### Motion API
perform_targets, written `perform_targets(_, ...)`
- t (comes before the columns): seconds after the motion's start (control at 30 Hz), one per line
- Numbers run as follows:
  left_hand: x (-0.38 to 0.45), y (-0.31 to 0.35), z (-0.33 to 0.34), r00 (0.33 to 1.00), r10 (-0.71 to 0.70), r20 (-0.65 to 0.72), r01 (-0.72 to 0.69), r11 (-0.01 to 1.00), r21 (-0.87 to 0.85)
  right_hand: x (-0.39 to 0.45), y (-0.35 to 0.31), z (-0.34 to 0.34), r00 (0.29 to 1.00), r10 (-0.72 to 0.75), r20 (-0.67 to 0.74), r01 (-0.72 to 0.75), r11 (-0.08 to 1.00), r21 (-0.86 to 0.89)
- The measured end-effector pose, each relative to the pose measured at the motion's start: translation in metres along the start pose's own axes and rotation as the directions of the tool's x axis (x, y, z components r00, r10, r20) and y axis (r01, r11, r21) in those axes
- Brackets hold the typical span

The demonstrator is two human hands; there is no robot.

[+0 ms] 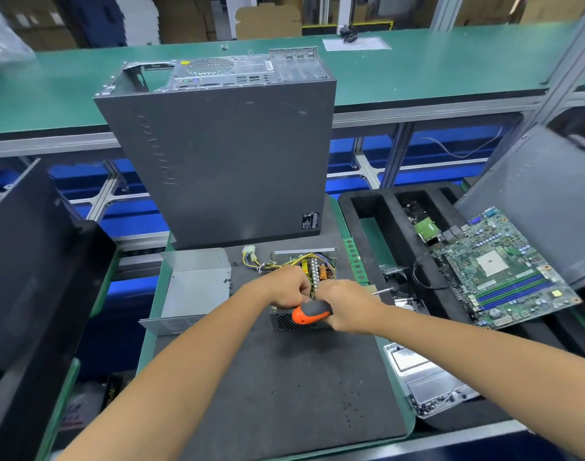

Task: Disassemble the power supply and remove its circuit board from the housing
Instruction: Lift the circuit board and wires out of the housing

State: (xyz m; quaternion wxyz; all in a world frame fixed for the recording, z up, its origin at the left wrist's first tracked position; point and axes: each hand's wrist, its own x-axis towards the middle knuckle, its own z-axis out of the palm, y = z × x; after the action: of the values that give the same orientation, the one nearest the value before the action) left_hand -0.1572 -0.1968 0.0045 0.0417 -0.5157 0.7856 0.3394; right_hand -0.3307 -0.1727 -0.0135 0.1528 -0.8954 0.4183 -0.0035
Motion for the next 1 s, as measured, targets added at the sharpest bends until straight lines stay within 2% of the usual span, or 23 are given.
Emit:
perform_targets(0.23, 0.004, 0.008, 0.003, 0.999, -0.012, 0.030, 0.009, 0.996, 0.090, 0.002, 0.004, 0.003, 0.998, -0.063, 0.007, 0.063, 0.995, -0.082)
perform_targets(0.37, 0.002, 0.007, 0.000, 0.999, 0.034, -0.013, -0.033, 0.999, 0.037, 0.004, 0.006, 0.003, 0.995, -0.082, 0.058, 0.090, 0.986, -0.142)
perform_targets(0.67, 0.003, 0.004, -0.003, 0.998, 0.026, 0.055, -0.027, 0.999, 0.034, 0.003, 0.004, -0.001, 0.994, -0.098, 0.054, 0.102, 0.990, -0.097)
perform_targets(0.8, 0.008, 0.008, 0.000, 1.000, -0.023, 0.021, 0.020, 0.990, 0.137, 0.005, 0.004, -0.003, 0.991, -0.105, 0.084, 0.114, 0.987, -0.117)
perform_targets(1.0, 0.009, 0.005, 0.010, 0.997, -0.068, -0.038, 0.072, 0.993, 0.098, 0.001, 0.007, 0.000, 0.985, -0.153, 0.085, 0.164, 0.976, -0.142)
